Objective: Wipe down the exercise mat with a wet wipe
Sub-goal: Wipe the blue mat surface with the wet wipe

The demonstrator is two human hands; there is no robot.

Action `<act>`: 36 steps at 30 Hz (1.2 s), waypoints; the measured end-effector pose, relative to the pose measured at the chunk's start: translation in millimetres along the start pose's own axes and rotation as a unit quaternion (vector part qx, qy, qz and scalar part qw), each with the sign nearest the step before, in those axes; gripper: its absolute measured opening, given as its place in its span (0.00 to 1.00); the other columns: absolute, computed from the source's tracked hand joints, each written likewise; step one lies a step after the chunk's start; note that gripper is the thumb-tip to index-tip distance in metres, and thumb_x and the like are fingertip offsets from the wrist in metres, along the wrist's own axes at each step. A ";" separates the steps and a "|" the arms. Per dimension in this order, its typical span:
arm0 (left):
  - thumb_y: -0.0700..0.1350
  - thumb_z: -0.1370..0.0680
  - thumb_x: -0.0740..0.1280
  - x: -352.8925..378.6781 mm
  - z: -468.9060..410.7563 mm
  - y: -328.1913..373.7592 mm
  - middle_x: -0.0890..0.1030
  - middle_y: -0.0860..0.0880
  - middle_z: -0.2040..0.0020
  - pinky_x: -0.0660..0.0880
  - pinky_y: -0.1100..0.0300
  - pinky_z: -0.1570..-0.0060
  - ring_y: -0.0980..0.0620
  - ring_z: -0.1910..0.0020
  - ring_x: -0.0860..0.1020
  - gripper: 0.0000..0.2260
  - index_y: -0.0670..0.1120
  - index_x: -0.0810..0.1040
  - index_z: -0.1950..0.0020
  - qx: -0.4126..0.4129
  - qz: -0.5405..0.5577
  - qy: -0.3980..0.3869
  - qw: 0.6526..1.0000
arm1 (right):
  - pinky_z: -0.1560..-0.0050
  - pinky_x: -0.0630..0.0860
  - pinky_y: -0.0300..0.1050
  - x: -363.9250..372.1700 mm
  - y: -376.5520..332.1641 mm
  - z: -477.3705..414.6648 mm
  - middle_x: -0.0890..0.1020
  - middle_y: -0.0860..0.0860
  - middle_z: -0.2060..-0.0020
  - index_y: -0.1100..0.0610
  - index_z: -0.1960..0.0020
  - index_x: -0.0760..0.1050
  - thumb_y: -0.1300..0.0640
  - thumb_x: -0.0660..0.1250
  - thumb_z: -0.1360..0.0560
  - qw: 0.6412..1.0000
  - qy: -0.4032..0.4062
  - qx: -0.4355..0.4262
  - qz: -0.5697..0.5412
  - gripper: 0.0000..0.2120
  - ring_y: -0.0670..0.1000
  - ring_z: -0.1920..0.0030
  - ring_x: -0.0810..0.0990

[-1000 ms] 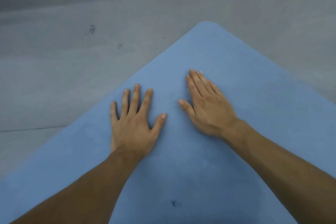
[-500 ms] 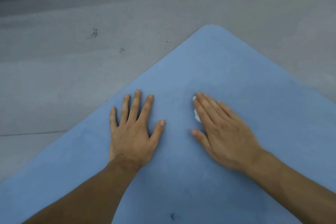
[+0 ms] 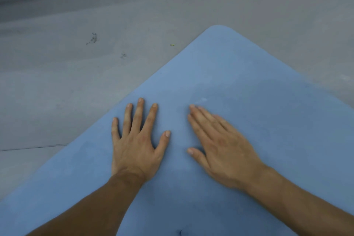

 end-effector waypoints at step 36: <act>0.69 0.20 0.43 1.0 -0.8 0.3 0.41 0.56 0.16 0.45 0.38 0.20 0.52 0.17 0.39 0.32 0.61 0.45 0.16 0.010 -0.005 0.004 1.000 | 0.21 0.37 0.43 -13.4 25.5 -95.2 0.49 0.55 0.17 0.61 0.17 0.47 0.51 0.49 0.17 0.998 -0.010 0.038 -0.046 0.32 0.51 0.17 0.46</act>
Point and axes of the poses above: each hand's wrist, its own z-axis away from the middle knuckle, its own x-axis out of the palm, y = z × x, the point moved 9 cm from there along -z, towards the middle knuckle
